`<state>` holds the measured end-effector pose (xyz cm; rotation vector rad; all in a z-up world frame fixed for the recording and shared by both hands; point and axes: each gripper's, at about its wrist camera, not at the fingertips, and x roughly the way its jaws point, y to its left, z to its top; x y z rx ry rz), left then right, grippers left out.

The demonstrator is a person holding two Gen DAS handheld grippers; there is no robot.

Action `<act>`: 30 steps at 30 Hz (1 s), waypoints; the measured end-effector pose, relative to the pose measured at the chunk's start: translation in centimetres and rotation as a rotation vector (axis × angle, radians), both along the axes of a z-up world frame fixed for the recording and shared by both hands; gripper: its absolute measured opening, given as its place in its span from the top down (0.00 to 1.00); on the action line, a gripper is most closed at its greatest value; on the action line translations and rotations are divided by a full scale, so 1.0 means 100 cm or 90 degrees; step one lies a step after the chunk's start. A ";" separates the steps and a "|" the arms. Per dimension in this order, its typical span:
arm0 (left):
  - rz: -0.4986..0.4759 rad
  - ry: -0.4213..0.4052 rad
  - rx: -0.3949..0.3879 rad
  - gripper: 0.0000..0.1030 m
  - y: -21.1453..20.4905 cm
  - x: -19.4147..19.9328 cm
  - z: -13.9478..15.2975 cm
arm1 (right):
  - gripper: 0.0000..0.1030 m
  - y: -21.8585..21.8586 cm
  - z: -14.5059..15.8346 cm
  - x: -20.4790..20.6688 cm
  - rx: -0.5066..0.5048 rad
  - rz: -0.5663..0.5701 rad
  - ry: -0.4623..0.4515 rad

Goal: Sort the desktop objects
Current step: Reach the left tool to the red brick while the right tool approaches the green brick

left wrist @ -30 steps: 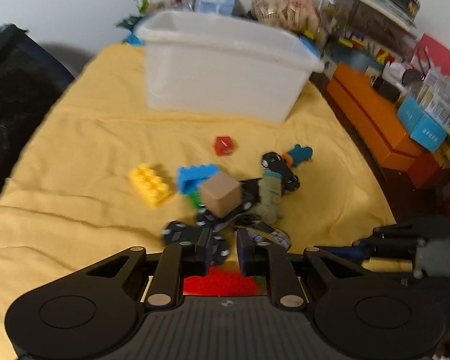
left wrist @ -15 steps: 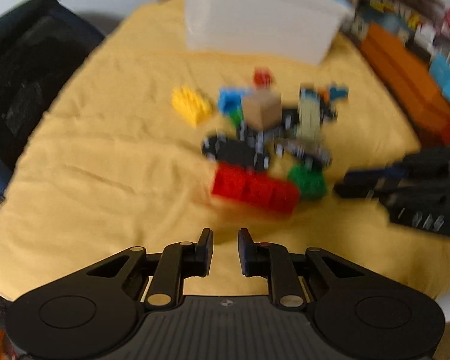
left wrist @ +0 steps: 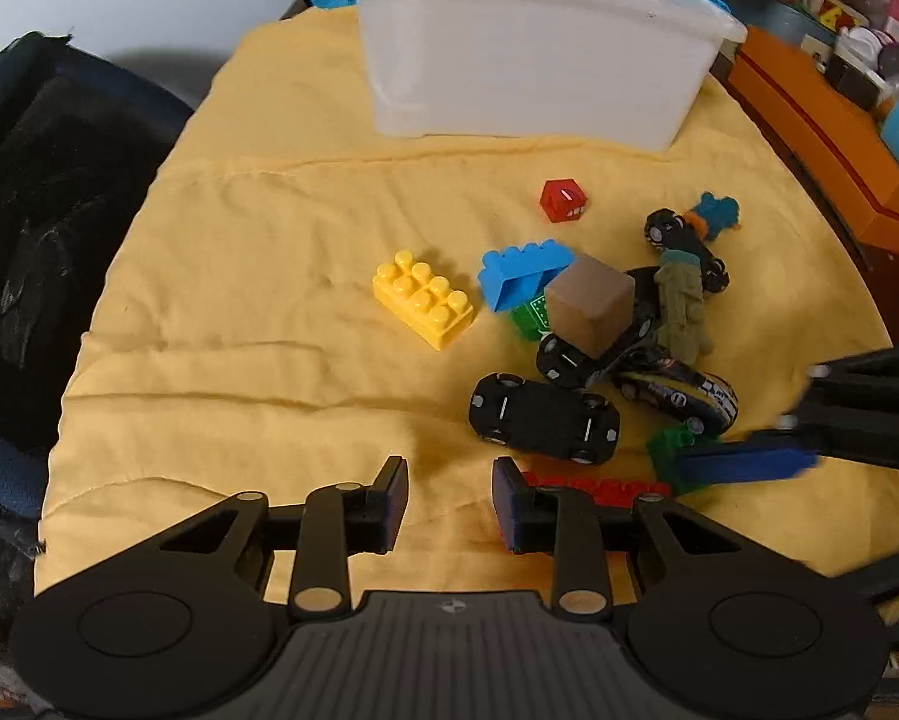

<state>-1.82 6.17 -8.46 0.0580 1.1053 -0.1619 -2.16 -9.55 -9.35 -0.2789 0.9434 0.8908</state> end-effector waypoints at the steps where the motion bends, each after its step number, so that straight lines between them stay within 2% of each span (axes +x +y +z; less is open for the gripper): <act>1: -0.011 -0.001 -0.006 0.66 0.002 -0.002 0.002 | 0.59 0.003 -0.002 0.002 -0.001 -0.007 0.006; 4: -0.045 -0.016 -0.017 0.66 0.001 0.002 0.007 | 0.60 -0.002 0.003 0.004 0.025 -0.047 0.023; 6: -0.051 -0.015 -0.023 0.66 -0.002 0.012 0.007 | 0.60 -0.009 0.008 0.003 0.019 -0.094 0.012; 8: -0.078 -0.024 0.000 0.66 -0.012 0.018 0.003 | 0.59 -0.015 0.011 -0.001 0.012 -0.141 0.000; 11: -0.152 -0.029 0.052 0.67 -0.026 0.017 -0.011 | 0.59 -0.023 0.016 -0.005 0.003 -0.205 -0.014; 13: -0.206 -0.024 0.063 0.67 -0.030 0.008 -0.017 | 0.59 -0.028 0.017 -0.006 -0.002 -0.243 -0.018; 16: -0.274 -0.010 0.046 0.67 -0.032 -0.012 -0.020 | 0.59 -0.036 0.018 -0.012 -0.003 -0.302 -0.018; 18: -0.309 0.001 0.048 0.67 -0.035 -0.028 -0.025 | 0.59 -0.040 0.014 -0.012 -0.002 -0.331 -0.010; 20: -0.334 -0.013 0.060 0.67 -0.038 -0.040 -0.026 | 0.59 -0.042 0.012 -0.013 -0.004 -0.350 -0.001; 22: -0.338 -0.018 0.049 0.67 -0.036 -0.042 -0.025 | 0.59 -0.040 0.010 -0.015 -0.008 -0.359 0.002; 26: -0.292 -0.011 0.013 0.67 -0.022 -0.029 -0.023 | 0.59 -0.041 0.008 -0.019 -0.014 -0.360 0.003; 30: -0.266 -0.038 -0.013 0.67 -0.007 -0.025 -0.001 | 0.59 -0.045 0.010 -0.022 -0.016 -0.361 0.003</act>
